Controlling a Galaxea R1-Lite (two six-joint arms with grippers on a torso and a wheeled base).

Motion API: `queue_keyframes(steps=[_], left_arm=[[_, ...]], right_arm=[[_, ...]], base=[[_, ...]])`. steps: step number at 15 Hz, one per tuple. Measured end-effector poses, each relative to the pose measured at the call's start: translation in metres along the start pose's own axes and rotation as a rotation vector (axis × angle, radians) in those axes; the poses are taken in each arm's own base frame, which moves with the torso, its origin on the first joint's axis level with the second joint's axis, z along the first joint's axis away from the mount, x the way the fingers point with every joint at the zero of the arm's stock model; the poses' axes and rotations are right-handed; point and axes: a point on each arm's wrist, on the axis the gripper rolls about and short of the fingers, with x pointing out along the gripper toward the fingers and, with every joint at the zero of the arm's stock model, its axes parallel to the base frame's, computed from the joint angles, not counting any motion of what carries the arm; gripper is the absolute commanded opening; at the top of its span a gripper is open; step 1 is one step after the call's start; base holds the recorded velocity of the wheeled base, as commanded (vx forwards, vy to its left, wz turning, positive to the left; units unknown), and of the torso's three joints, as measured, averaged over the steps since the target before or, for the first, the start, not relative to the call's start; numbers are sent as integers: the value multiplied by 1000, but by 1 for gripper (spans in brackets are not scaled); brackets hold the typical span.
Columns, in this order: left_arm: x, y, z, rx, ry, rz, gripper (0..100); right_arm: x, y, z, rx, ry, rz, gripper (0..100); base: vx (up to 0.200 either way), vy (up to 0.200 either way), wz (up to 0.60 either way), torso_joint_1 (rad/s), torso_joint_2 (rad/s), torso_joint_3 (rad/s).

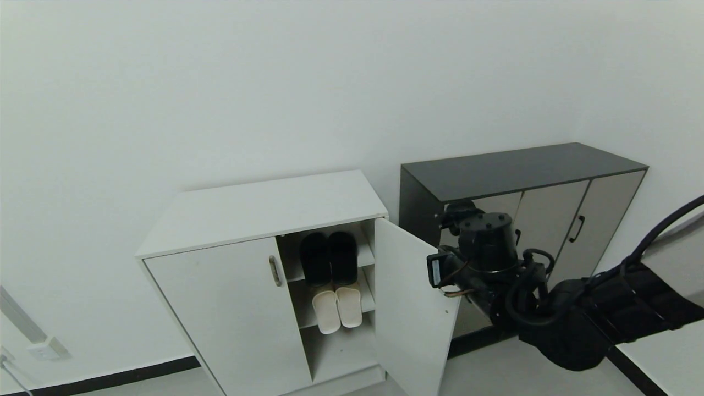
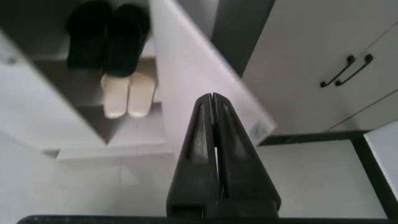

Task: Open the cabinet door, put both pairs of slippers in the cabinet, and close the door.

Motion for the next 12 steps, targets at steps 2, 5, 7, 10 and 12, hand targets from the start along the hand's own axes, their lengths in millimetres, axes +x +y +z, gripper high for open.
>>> queue_keyframes(steps=[2,5,7,10,12], left_arm=[[0,0,0,-1,0,0,0],[0,0,0,-1,0,0,0],[0,0,0,-1,0,0,0],[0,0,0,-1,0,0,0],[0,0,0,-1,0,0,0]], right_arm=[[18,-7,4,13,3,-35,0],[56,-23,5,41,-2,-94,0],[75,-34,0,44,25,-105,0],[97,-50,-3,65,35,-97,0],[104,-55,-7,68,75,-97,0]], base=[[0,0,0,0,0,0],[0,0,0,0,0,0],[0,0,0,0,0,0],[0,0,0,0,0,0],[0,0,0,0,0,0]])
